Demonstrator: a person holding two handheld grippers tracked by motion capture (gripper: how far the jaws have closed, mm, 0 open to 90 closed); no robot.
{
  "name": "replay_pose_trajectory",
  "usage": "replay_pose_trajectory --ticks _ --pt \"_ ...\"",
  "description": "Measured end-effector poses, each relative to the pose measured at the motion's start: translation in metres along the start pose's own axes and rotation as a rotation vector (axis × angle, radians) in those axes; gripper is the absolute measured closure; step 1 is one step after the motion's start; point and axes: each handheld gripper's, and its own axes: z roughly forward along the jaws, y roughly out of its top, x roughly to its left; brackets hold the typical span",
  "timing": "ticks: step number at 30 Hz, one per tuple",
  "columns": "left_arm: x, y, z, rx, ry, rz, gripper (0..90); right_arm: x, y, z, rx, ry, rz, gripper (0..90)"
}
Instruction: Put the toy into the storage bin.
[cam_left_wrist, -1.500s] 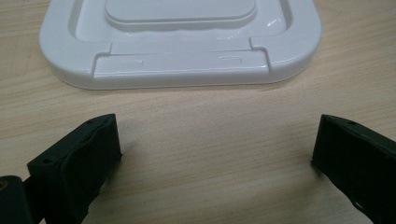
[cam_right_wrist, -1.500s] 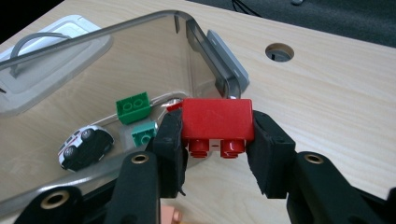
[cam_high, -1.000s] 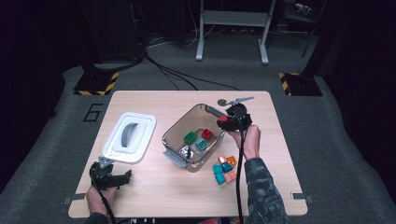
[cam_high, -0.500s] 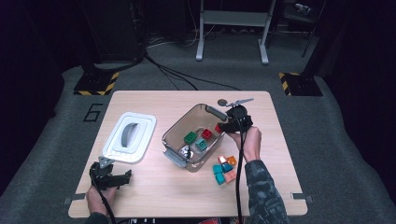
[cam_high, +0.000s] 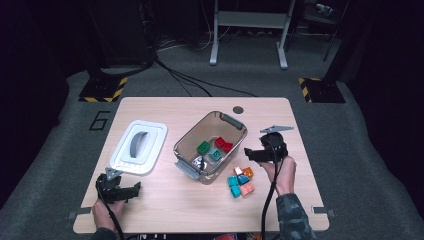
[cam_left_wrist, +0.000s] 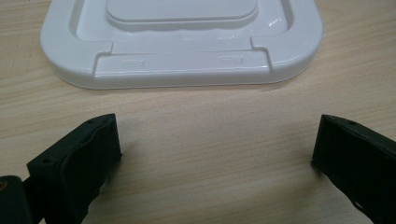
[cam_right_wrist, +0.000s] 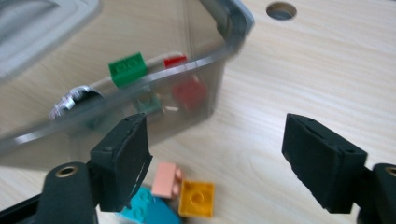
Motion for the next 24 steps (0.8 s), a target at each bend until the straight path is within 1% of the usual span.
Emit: replay_pose_trajectory --ticks 2,3,5,6,7,8,9,10,11,14,15,16,17,19,21,22,24 --pt "0.000 0.000 0.000 0.000 0.000 0.001 0.8 -0.003 -0.007 0.002 0.014 0.004 0.010 18.3" --pt "0.000 0.000 0.000 0.000 0.000 0.000 0.8 -0.004 -0.012 0.003 0.013 0.008 0.021 17.5" --pt "0.000 0.000 0.000 -0.001 0.004 0.002 0.8 -0.003 -0.020 0.005 0.015 0.010 0.024 15.9" --pt "0.000 0.000 0.000 0.000 0.001 0.001 0.7 -0.004 -0.023 0.006 0.014 0.010 0.014 15.0" --pt "0.000 0.000 0.000 0.001 0.000 0.001 0.7 -0.005 -0.026 0.008 0.013 0.015 0.031 14.9" --pt "0.000 0.000 0.000 0.000 0.000 0.000 0.8 -0.007 -0.029 0.010 0.018 0.017 0.030 14.6" --pt "0.000 0.000 0.000 0.000 0.001 0.001 0.8 -0.008 -0.032 0.012 0.025 0.015 0.044 14.2" --pt "0.000 0.000 0.000 -0.004 0.002 -0.001 0.8 -0.009 -0.036 0.014 0.023 0.019 0.039 14.0" --pt "0.000 0.000 0.000 0.000 0.004 0.004 0.8 -0.007 -0.040 0.014 0.031 0.018 0.055 13.7" --pt "0.000 0.000 0.000 0.001 0.001 0.000 0.7 -0.009 -0.047 0.017 0.039 0.004 0.047 13.1" --pt "0.000 0.000 0.000 0.000 0.001 0.000 0.7 -0.010 -0.050 0.017 0.044 0.004 0.065 13.1" --pt "0.000 0.000 0.000 0.000 0.002 0.000 0.8 -0.011 -0.053 0.019 0.038 0.006 0.071 13.1" --pt "0.000 0.000 0.000 -0.001 0.005 0.002 0.7 -0.012 -0.054 0.019 0.042 0.000 0.061 13.1" --pt "0.000 0.000 0.000 0.000 0.003 -0.002 0.6 -0.011 -0.057 0.023 0.054 -0.014 0.069 13.8" --pt "0.000 0.000 0.000 0.000 0.003 -0.001 0.6 -0.013 -0.060 0.028 0.059 -0.008 0.077 15.2" --pt "0.000 0.000 0.000 0.000 0.003 -0.001 0.6 -0.013 -0.061 0.031 0.071 -0.007 0.084 16.2" --pt "0.000 0.000 0.000 0.000 0.004 -0.001 0.6 -0.011 -0.062 0.037 0.083 0.000 0.076 19.5"
